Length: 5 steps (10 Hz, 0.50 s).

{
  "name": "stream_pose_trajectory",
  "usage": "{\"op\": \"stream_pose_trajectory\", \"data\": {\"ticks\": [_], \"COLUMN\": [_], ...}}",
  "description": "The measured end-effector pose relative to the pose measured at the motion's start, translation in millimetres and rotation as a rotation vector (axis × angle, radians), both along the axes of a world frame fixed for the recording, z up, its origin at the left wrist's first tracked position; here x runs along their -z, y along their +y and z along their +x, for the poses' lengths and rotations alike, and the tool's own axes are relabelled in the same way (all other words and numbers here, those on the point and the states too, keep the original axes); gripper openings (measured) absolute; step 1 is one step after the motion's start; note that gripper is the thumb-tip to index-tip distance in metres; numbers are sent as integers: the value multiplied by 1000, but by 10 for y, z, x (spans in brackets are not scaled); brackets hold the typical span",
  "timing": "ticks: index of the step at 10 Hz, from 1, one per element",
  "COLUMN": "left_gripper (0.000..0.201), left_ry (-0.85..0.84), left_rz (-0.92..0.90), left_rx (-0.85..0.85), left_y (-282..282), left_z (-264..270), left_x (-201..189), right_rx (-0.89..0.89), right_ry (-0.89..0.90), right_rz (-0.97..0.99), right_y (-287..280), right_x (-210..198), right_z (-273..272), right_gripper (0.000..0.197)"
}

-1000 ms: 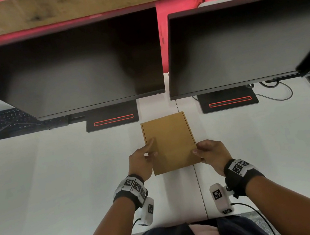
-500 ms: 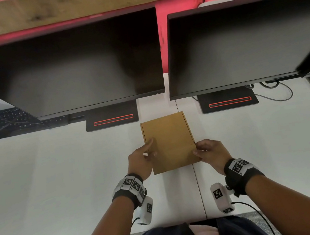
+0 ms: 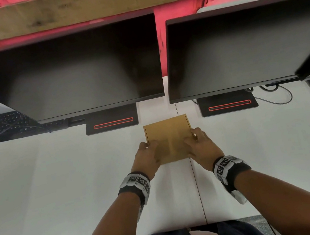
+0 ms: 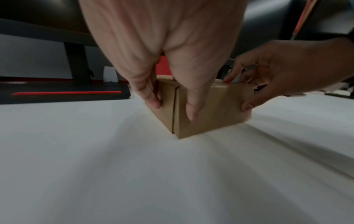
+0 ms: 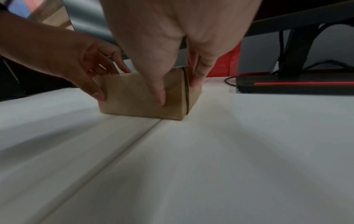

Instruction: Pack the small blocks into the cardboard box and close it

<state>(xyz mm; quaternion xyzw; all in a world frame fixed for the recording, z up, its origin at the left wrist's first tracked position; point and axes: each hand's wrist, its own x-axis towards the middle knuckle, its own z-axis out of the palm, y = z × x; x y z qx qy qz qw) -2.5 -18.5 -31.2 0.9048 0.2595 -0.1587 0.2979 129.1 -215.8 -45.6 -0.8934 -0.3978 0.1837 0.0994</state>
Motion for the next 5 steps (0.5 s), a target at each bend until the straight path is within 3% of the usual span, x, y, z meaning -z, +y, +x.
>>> {"op": "stream_pose_trajectory", "data": {"ticks": [1,3,5], "left_gripper": [58,57,58], "left_ry": [19,8,-25], "left_rz": [63,65,208], "left_rx": [42,47,49], "left_y": [-27,-34,-5], "left_z": [37,34,-11], "left_x": [-11,-52,-185], "right_rx": [15,30,21], "right_ry": [-52,-59,-123], "right_rz": [2,2,-15], "right_y": [27,32,63], "right_x": [-28,-71,-255], "right_z": [-42,-63,-4], "right_gripper": [28,27,51]}}
